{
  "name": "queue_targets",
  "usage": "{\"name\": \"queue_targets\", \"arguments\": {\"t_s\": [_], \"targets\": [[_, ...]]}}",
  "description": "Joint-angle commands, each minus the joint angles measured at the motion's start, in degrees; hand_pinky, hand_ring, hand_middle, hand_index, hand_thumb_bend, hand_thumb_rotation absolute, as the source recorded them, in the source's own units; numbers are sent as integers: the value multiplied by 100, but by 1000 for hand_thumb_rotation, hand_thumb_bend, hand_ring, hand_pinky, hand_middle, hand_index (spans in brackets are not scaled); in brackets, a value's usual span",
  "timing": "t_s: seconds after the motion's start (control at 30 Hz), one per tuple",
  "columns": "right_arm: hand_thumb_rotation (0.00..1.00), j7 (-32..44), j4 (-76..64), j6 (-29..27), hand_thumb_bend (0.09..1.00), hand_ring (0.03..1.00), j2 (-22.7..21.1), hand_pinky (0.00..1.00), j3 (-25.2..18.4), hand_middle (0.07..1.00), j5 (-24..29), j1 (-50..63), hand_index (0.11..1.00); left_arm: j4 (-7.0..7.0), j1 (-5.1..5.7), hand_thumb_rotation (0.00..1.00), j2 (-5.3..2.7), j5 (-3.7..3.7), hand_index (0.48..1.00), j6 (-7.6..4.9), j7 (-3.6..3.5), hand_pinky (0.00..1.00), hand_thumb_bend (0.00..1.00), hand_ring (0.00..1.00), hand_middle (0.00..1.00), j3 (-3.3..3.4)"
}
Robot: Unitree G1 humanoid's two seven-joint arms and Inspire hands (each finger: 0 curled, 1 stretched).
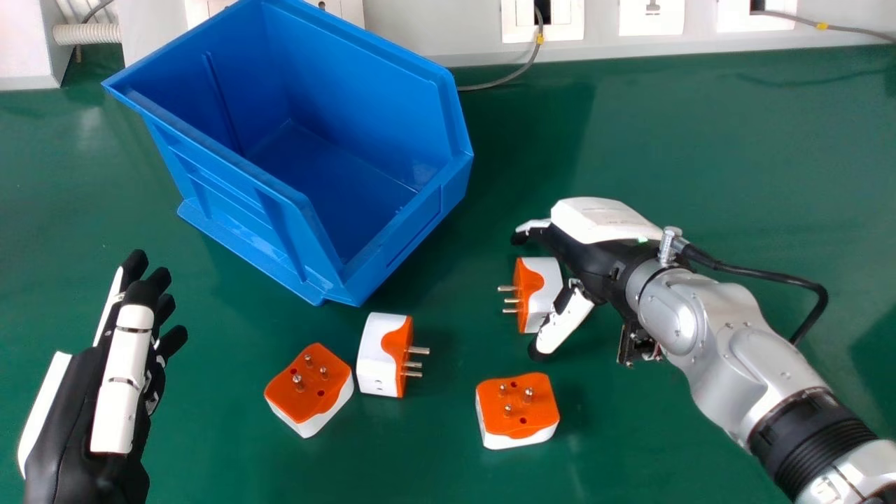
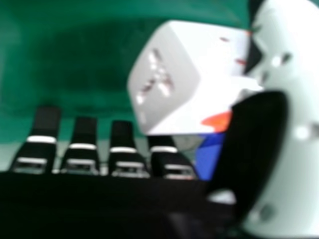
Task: Pick all objects and put in blue box
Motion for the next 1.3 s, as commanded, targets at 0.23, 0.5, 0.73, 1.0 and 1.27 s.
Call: {"name": "queue_targets", "arguments": {"t_s": [0.23, 0.5, 0.73, 1.0, 1.27], "targets": [[169, -94, -35, -197, 654, 891, -7, 786, 217, 901, -274, -150, 834, -204, 50, 1000, 28, -54, 1000, 5, 25, 945, 405, 982, 985, 76], [153, -65, -6, -229, 647, 891, 50, 790, 281, 896, -336, -114, 820, -266, 69, 1000, -18, -39, 1000, 59, 85, 944, 393, 981, 985, 50], [148, -67, 127, -223, 645, 884, 90, 793, 292, 889, -380, -164, 815, -260, 85, 1000, -10, -56, 1000, 64, 85, 945, 389, 981, 986, 70], [144, -204, 269, -265, 638, 870, 107, 785, 362, 875, -465, -226, 801, -340, 122, 1000, -20, -61, 1000, 122, 106, 946, 379, 981, 986, 65], [79, -388, 360, -306, 622, 831, 106, 734, 426, 838, -501, -278, 766, -366, 126, 1000, 9, -112, 1000, 157, 77, 946, 375, 981, 984, 106]]}}
